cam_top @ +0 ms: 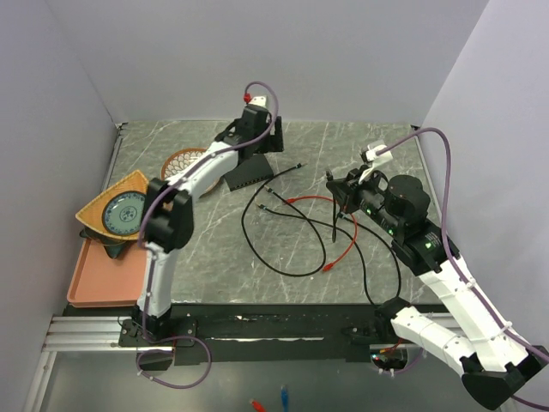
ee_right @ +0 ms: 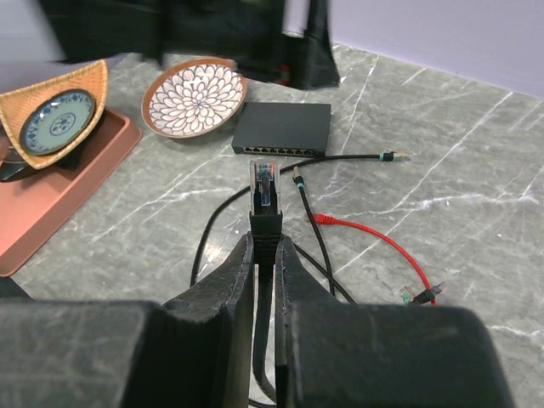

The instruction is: Insert the plug into the switch port

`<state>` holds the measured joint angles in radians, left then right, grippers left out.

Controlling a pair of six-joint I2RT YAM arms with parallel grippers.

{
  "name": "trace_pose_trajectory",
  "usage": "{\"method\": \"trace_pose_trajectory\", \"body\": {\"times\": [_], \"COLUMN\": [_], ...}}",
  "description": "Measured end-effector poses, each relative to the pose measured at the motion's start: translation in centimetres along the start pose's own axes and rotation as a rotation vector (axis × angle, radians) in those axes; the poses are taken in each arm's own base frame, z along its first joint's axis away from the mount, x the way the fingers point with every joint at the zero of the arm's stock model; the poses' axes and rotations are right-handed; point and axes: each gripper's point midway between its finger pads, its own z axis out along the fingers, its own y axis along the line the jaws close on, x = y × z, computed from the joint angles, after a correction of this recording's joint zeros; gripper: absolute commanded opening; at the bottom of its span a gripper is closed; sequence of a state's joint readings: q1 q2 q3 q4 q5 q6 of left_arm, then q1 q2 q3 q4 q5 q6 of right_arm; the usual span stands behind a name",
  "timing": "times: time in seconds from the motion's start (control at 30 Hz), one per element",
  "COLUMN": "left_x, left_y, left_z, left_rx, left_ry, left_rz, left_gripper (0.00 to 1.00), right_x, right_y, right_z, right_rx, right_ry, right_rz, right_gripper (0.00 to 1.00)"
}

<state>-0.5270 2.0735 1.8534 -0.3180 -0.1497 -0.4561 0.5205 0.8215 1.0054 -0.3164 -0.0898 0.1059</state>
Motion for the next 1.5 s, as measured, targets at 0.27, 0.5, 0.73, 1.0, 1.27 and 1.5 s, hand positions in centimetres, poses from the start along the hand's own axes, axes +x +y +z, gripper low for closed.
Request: {"method": "trace_pose_trajectory", "body": {"times": [0.27,0.5,0.73,1.0,1.27,1.5], "left_x": [3.7,5.0,5.1,7.0,7.3,7.9], "left_y": [3.8,8.9,11.9,9.1,8.9,8.8], "left_z": [7.9,11.0,12.2,12.4,12.2,11.7], "left_rx": [-0.143,-0.119,-0.110,-0.032,-0.030,-0.026], "left_ry": [0.096,0.166,0.196,0.231,0.244,0.252], "left_rz": [0.115,0.069,0.026,0.020,0.014,-0.036], "left_gripper": [0.96,0.96,0.97,0.97,0.81,0.76], "right_x": [1.4,2.1,2.9,3.5,3.9,4.5], "right_y": [-0.2,-0.3,-0.3,-0.2,-0.2,-0.2], "right_z": [0.7,1.0,1.7,2.2,2.2,2.0], "right_rx": [-0.001,0.000,-0.003,-0.014,-0.017,-0.019], "right_ry": [0.045,0.067,0.097,0.123,0.139,0.163], "right_rz": [-0.010,-0.018,-0.017,-0.016,-0.015,-0.012], "right_gripper": [0.00,0.00,0.00,0.00,0.00,0.00]}}
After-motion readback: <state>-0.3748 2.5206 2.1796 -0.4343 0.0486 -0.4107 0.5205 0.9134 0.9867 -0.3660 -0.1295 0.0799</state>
